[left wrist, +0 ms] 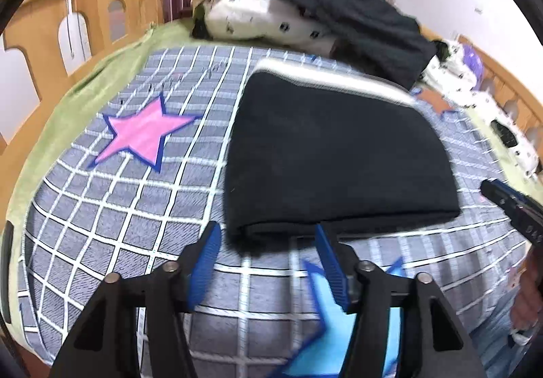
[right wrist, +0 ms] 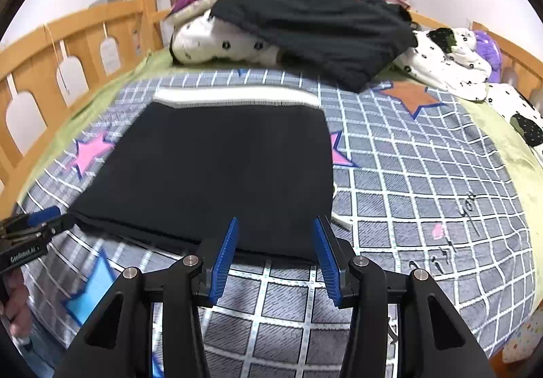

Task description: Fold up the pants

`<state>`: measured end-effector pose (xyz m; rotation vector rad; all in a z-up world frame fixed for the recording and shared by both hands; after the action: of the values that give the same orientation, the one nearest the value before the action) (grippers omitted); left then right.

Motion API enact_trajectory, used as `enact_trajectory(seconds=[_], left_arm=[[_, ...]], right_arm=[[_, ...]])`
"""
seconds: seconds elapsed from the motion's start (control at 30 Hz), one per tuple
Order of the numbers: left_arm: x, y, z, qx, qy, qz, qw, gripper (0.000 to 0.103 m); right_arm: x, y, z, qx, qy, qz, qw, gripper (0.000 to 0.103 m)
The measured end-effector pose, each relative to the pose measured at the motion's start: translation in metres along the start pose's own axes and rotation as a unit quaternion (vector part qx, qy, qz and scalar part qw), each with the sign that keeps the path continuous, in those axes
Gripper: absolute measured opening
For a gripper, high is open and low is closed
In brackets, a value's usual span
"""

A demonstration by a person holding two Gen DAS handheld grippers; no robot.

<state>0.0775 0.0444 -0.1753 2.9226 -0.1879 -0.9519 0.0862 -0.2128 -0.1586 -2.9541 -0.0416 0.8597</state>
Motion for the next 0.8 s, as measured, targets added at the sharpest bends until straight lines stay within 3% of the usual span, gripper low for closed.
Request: enact_trajectory(seconds=[0.13,0.23,0.4,0.57,0.67,0.8], left_arm=[[-0.036,0.021,-0.016,0.028,0.041,-0.002,0.9988,0.064],[-0.059,0.033,-0.022,0.036,0.065,-0.001,0.9972,0.071],[-0.08,0.042,-0.021,0.029,0.078,0.005,0.9965,0.072],[-0.094,0.048,-0.022,0.029,0.099,-0.017,0.9946,0.074],[-0.097,0.05,-0.023,0.04,0.111,-0.038,0.9923,0.081],[-0.101,0.056,-0.024,0.044,0.116,-0.04,0.9915,0.081]], right_arm=[[-0.03,-0.004,-0.012,0.005,0.021,0.004,1.0,0.047],[-0.053,-0.004,-0.018,0.005,0.04,0.014,0.999,0.054],[-0.078,0.007,-0.021,0.033,0.05,0.02,0.998,0.061],[-0.1,0.006,-0.021,0.028,0.064,0.03,0.997,0.087],[-0.111,0.003,-0.02,0.007,0.078,0.037,0.996,0.096],[-0.113,0.002,-0.016,0.0,0.073,0.031,0.997,0.097]])
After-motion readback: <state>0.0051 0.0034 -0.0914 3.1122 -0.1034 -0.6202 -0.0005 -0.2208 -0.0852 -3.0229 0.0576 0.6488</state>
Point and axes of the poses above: each gripper's, at about its wrist camera, not at the fingertips, and x roughly the way its jaws point, y to its right, z to its underside, the point moved 6 cm from there along x, roughly the way its jaws point, and after that the axes turned 12 degrees about y, right-handed, at the moved point
